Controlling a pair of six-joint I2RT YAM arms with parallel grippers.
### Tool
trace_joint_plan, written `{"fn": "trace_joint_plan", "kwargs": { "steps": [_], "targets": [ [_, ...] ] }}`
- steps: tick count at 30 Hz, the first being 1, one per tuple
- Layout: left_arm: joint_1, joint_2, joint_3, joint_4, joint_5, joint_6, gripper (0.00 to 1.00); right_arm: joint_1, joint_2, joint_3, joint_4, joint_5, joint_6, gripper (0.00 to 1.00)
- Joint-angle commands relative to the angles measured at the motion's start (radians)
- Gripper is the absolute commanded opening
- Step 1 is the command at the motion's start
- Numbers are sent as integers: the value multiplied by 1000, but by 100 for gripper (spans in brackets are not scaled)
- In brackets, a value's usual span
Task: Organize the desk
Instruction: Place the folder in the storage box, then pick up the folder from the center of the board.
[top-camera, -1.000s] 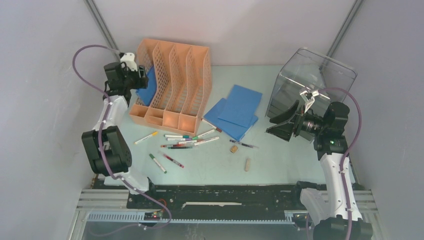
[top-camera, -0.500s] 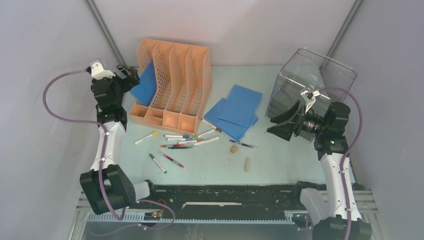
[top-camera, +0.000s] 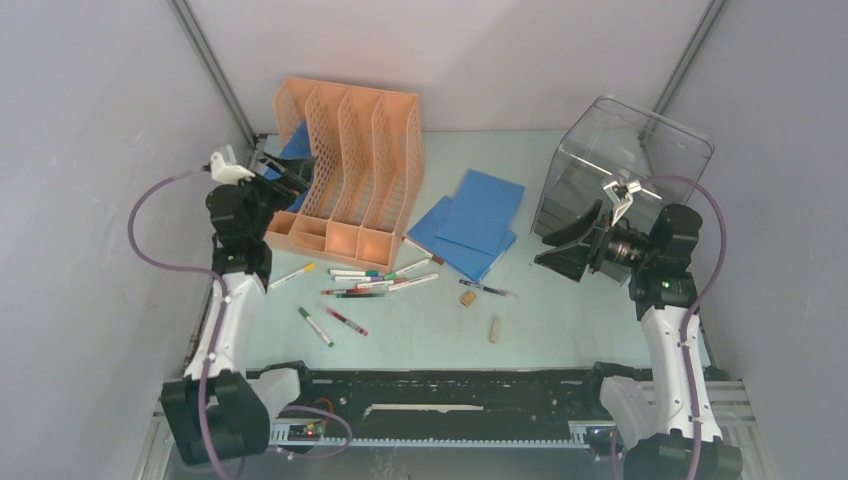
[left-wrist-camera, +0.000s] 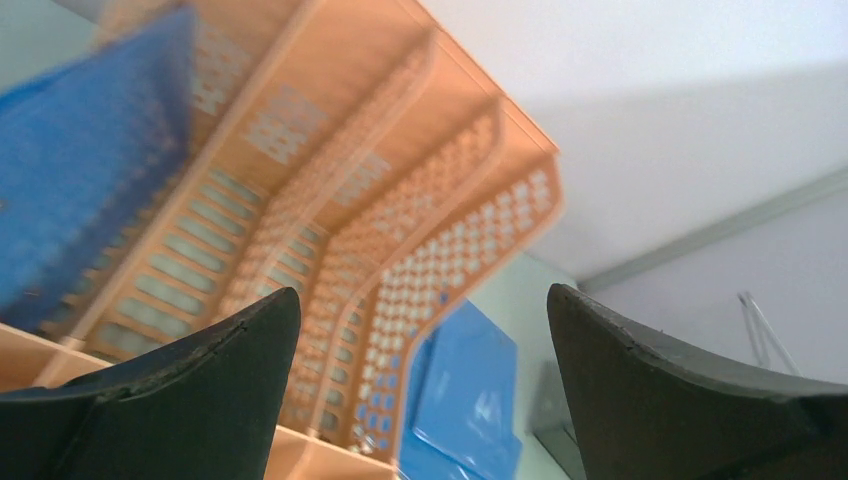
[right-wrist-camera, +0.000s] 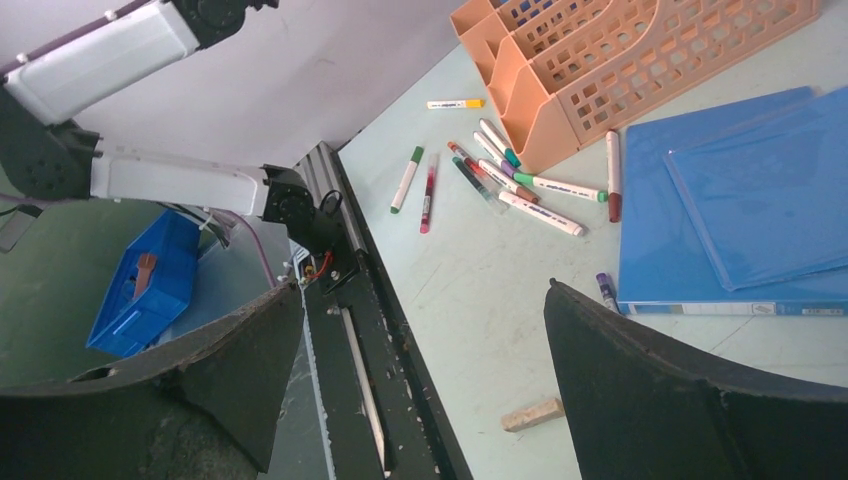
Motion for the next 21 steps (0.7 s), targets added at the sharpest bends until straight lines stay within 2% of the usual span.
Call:
{"fn": "trace_joint_plan", "kwargs": {
  "steps": [1,7,13,17,21],
  "targets": [
    [-113,-144,-68,-8,-6,-7,100,-6,-17,38,16,-6,-18,97],
    [-306,-330,-248,-9,-113,-23,100,-7,-19,39,15,-5,-18,97],
    [-560,-467,-427,68,-271,-119,100,-7,-20,37,19,-7,-16,97],
    [-744,-443,-506,159,-428,-188,100,-8,-18,38,17,-5,-16,97],
    [-902,-321,-510,249,-552,-229,100,-9,-14,38,13,-2,-20,97]
  ]
}}
